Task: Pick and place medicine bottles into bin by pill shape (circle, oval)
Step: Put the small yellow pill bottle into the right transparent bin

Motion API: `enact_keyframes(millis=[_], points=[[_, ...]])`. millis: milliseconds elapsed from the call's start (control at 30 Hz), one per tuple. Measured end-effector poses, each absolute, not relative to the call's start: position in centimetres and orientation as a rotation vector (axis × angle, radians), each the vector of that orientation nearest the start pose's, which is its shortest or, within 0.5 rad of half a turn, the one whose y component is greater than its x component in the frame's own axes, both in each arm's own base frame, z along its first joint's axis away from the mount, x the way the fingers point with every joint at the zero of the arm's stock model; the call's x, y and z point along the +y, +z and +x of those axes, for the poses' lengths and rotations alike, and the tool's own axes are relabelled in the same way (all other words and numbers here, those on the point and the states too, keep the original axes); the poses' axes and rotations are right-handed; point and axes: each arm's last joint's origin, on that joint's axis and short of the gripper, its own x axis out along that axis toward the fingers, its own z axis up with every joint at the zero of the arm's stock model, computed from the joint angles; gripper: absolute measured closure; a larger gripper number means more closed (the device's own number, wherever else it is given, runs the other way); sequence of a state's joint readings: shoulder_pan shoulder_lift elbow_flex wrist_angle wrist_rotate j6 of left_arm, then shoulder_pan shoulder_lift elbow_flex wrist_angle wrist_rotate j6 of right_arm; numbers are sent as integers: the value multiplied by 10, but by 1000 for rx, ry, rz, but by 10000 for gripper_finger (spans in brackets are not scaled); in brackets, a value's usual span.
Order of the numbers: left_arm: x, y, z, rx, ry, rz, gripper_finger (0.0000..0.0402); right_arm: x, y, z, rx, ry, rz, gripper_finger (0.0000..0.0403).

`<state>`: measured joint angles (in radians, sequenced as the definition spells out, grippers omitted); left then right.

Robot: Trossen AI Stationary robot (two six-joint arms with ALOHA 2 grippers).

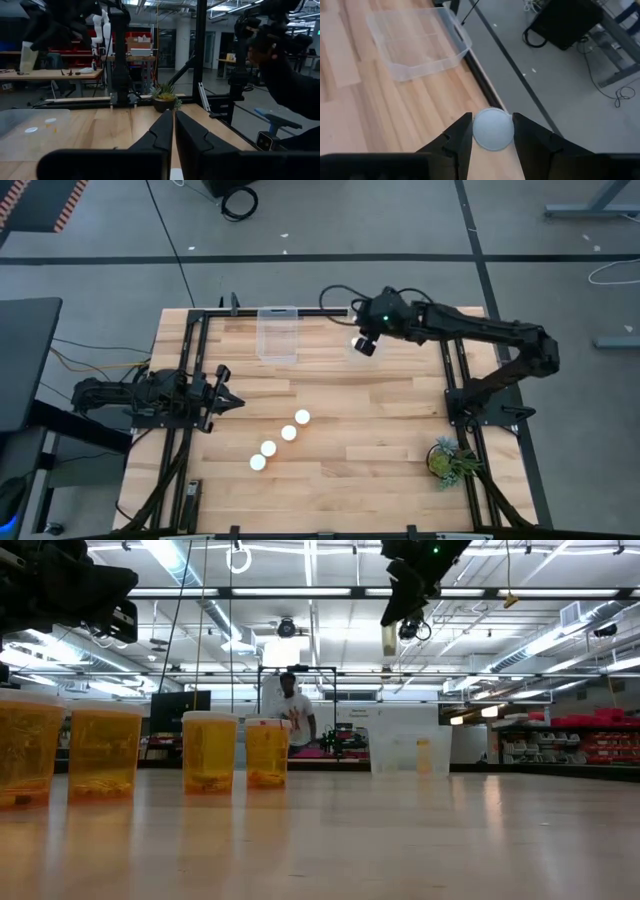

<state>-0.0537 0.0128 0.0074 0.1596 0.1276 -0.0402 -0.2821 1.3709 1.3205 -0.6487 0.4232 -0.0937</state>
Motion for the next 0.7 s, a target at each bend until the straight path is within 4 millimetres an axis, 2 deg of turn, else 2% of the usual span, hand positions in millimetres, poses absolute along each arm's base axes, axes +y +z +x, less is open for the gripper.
enact_keyframes(millis=[233,700], points=[[-9,180,96,-151,-184,-34,372,-110,345,268,774,-703,-108,262],[-9,180,96,-150,-184,-34,376,-167,299,277,936,-763,17,262]])
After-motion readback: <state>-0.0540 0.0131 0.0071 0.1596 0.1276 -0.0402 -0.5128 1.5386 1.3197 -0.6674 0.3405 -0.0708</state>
